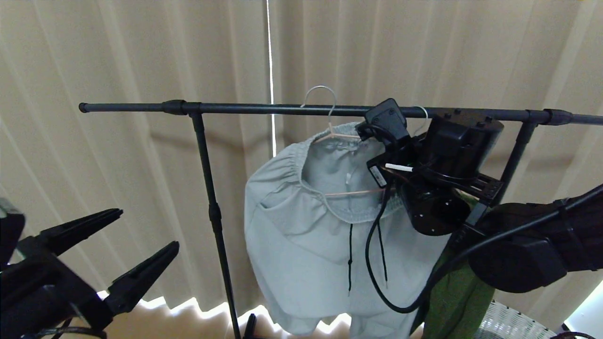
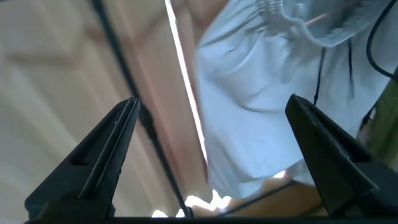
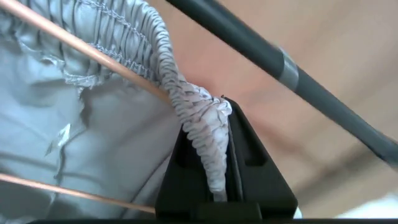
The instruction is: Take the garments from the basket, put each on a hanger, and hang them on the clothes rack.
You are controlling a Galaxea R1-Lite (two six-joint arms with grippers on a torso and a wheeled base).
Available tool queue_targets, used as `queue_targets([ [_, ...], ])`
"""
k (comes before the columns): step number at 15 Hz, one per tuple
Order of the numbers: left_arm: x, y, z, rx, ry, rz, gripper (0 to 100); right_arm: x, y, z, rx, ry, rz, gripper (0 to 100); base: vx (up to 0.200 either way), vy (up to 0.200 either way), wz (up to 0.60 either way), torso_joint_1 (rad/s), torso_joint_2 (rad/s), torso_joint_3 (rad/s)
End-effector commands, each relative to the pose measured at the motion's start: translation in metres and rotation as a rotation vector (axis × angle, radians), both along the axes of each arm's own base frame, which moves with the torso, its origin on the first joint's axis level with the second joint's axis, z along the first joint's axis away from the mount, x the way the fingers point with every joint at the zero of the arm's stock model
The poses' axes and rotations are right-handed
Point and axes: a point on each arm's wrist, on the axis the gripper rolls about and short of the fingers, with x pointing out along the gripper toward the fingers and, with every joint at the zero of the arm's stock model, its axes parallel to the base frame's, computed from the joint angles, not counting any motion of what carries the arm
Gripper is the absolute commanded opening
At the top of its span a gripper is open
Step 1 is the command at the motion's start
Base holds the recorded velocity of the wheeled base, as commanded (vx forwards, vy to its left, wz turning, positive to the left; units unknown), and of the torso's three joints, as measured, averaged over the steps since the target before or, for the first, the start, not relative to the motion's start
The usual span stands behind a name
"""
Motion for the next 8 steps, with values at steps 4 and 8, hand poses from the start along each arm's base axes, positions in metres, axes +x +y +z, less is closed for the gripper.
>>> queue_targets([
  [4, 0.048, -0.028, 0.005, 0.036, 0.068, -0.034, 100, -0.024, -0.036, 0.011, 0.074, -0.012, 0.339, 0, 0.0, 0.0, 0.0, 0.0, 0.0, 0.0],
  [8, 0.055, -0.048, -0.002, 0.062, 0.105, -0.105, 100, -0.031, -0.039, 0.007, 0.144, 0.053, 0.405, 0, 0.0, 0.0, 0.0, 0.0, 0.0, 0.0],
])
